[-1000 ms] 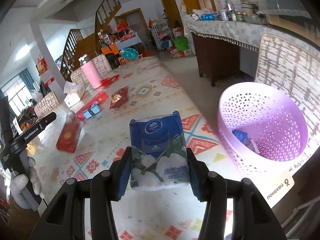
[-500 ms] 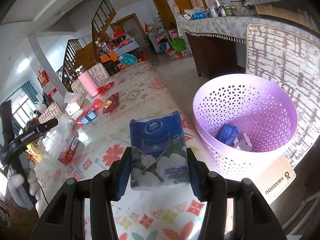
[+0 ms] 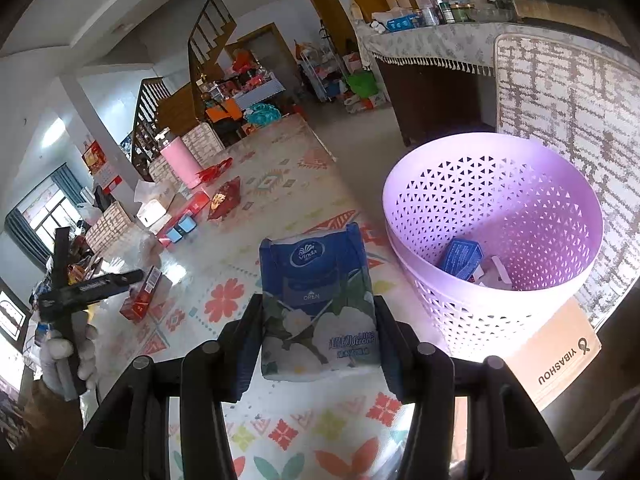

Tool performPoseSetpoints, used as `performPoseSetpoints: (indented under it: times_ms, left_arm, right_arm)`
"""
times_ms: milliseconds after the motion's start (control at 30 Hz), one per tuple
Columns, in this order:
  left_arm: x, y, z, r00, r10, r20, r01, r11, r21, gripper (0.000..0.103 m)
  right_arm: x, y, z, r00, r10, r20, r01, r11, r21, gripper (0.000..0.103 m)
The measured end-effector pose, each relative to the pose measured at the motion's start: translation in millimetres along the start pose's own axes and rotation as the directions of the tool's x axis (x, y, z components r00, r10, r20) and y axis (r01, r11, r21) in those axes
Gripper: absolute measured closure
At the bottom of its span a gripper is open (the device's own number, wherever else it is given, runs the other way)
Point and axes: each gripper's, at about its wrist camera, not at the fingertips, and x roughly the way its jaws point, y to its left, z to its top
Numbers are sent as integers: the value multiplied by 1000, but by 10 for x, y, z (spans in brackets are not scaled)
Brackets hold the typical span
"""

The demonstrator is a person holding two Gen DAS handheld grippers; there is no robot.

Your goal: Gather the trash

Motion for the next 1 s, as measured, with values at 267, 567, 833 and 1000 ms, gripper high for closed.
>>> performPoseSetpoints:
  times_ms: [267,567,833,1000]
  left_arm:
    - [67,87,-46,991,128,-37,-127,991,34,57]
    - [20,405,-66,999,12,-45,-17,991,-129,82]
    - [-580,27,6,993,-59,101,65,996,-55,82]
    - [-879,-362,12,979,-148,137,143,989,41,82]
  right_arm:
    - [14,5,17,1000,3,-2,-3,1000,-8,46]
    - [111,52,-12,1000,14,-26,-14,1000,-14,46]
    - [128,26,-16,1000,13,-26,-13,1000,-13,46]
    - [131,12,-28,1000,22,-22,-23,1000,-7,46]
